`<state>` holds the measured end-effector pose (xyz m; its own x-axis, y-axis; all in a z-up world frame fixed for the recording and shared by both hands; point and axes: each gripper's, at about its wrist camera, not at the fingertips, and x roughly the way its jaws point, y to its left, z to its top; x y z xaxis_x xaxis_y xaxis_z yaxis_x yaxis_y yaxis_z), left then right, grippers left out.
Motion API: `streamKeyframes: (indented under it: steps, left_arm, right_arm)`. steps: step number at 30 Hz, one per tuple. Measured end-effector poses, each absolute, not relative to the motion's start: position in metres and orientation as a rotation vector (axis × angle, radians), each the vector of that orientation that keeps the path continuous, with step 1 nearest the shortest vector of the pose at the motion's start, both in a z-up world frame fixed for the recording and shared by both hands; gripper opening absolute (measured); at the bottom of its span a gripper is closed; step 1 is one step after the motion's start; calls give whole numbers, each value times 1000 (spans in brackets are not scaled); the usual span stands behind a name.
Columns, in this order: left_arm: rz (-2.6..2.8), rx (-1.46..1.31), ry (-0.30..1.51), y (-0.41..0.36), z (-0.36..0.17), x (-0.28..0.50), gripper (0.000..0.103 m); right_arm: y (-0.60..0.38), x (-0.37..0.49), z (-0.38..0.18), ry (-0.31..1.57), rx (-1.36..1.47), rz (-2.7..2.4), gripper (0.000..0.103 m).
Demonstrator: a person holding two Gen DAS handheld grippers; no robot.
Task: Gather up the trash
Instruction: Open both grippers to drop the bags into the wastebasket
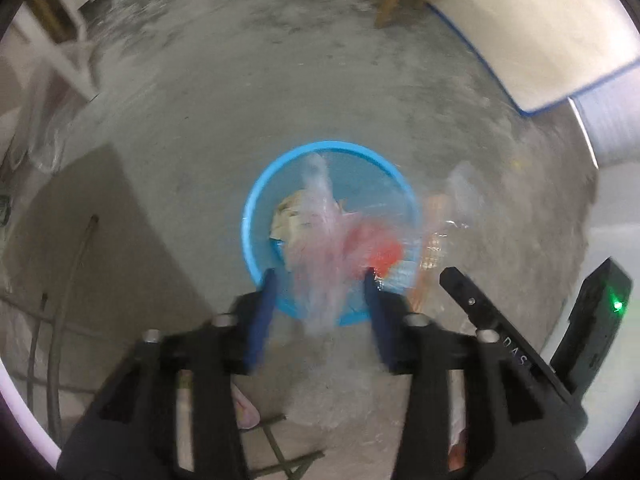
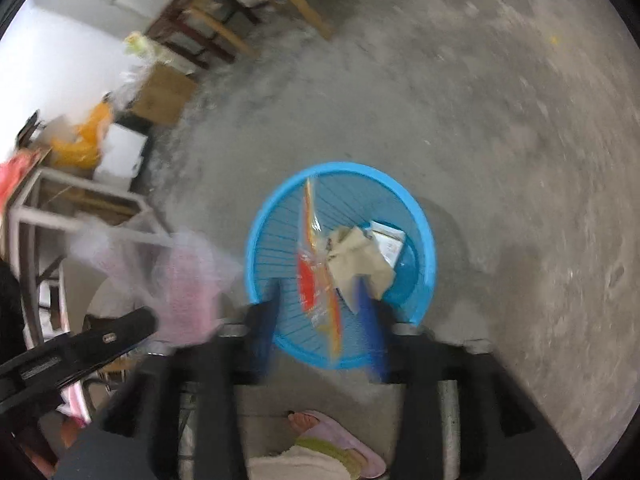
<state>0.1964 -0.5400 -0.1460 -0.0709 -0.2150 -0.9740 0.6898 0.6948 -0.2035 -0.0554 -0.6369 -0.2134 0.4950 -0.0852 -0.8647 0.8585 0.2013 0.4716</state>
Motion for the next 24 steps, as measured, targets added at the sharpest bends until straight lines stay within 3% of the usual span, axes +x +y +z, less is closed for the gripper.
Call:
streamKeyframes:
  steps: [5,11,20,24]
  left_arm:
    - [-859,394,1448,-534,-137,189,44]
    - [-948,365,1373,-523,-90,182,44]
    - [-1152,280,1190,-448,5,131,52]
    - [-1216,269,1071,-394,44,101,62]
  right_arm:
    - [-626,-74,-231,814,1221,-820,45]
    - [-613,-103,-210,769,1184,-873,45]
    - [-560,-129,-144,663,1066,-867,61]
    - [-527,-126,-95,618,914,-844,76]
